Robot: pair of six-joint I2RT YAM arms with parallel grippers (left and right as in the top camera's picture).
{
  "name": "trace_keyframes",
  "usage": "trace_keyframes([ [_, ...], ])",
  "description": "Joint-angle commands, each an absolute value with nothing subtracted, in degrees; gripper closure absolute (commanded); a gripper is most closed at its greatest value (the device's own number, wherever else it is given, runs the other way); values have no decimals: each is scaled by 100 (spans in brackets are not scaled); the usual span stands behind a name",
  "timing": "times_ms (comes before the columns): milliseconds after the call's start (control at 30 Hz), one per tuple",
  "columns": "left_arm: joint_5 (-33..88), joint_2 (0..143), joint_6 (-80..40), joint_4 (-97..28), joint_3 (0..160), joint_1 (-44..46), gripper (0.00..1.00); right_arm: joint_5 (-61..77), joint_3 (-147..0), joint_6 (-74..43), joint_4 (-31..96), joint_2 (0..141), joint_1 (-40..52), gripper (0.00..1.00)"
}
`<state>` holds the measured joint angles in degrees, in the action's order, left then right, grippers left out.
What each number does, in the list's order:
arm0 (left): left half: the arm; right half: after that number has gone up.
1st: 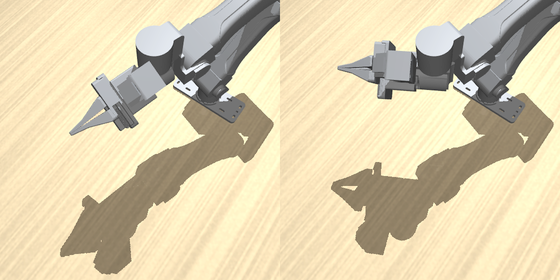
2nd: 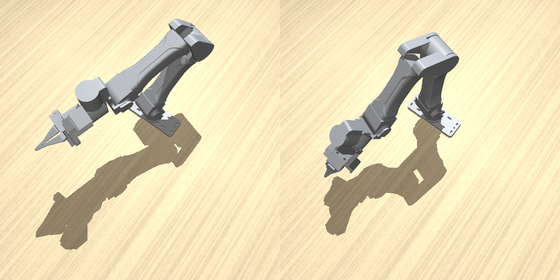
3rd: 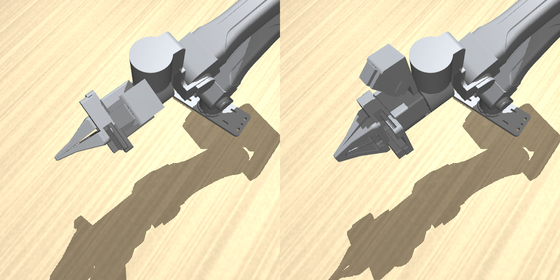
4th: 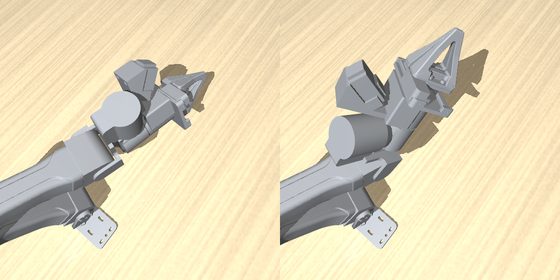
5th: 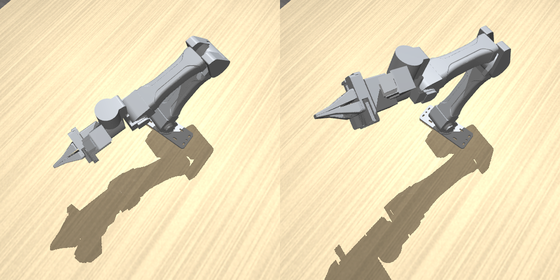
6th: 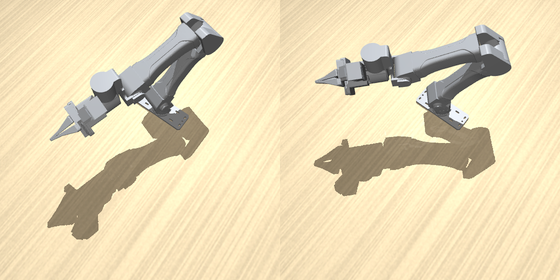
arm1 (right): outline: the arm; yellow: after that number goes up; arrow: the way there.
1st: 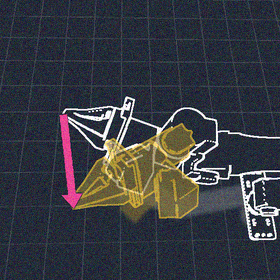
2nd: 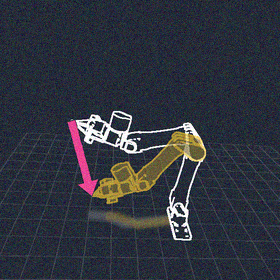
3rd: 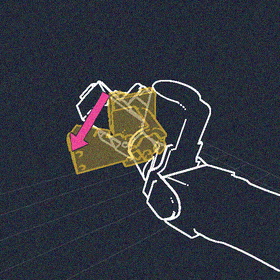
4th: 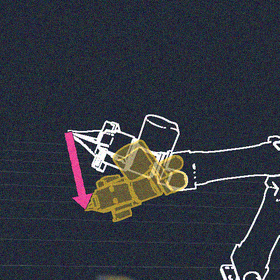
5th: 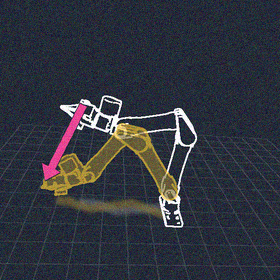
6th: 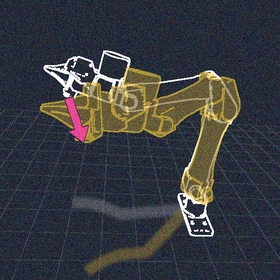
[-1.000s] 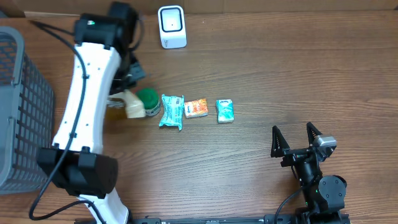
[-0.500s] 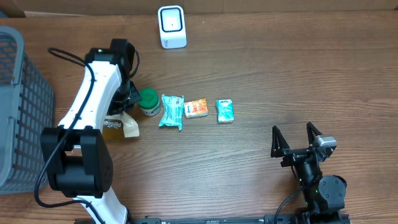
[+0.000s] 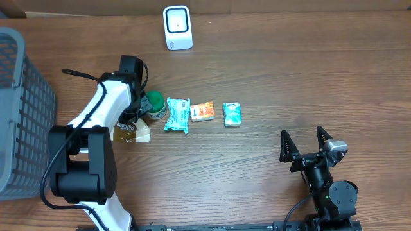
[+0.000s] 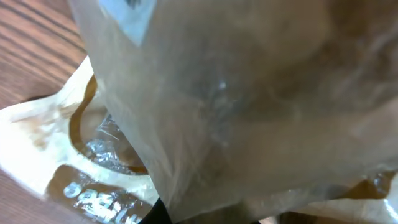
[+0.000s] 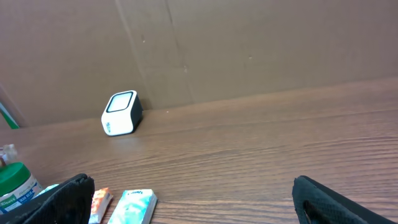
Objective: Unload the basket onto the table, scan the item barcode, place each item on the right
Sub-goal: 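Carry the bread bag out and lay it left of the jar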
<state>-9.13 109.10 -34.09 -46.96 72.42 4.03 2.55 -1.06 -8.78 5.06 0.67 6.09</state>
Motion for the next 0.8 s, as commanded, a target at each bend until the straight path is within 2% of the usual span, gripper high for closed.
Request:
trace_keyframes([
  [0,-526,10849,-3286,-4451,7004,456,96,220,-45,-856,469,16,642,0],
  [333,589,10849,-3061,-3892,6849,1044,96,220,-47,-856,469,16,642,0],
  [600,486,10849,-3081,-3933,6849,1090,95,217,-47,-856,469,16,642,0],
  [633,475,10849,-3083,-3970,6849,1046,87,220,-45,-856,469,16,642,0],
  [700,451,10849,-3083,-4027,6851,952,60,217,-45,-856,469,16,642,0],
  [733,451,10847,-3081,-4056,6851,893,43,217,-47,-856,469,16,642,0],
  [767,451,10847,-3083,-4091,6855,829,33,217,-47,-856,469,16,642,0],
])
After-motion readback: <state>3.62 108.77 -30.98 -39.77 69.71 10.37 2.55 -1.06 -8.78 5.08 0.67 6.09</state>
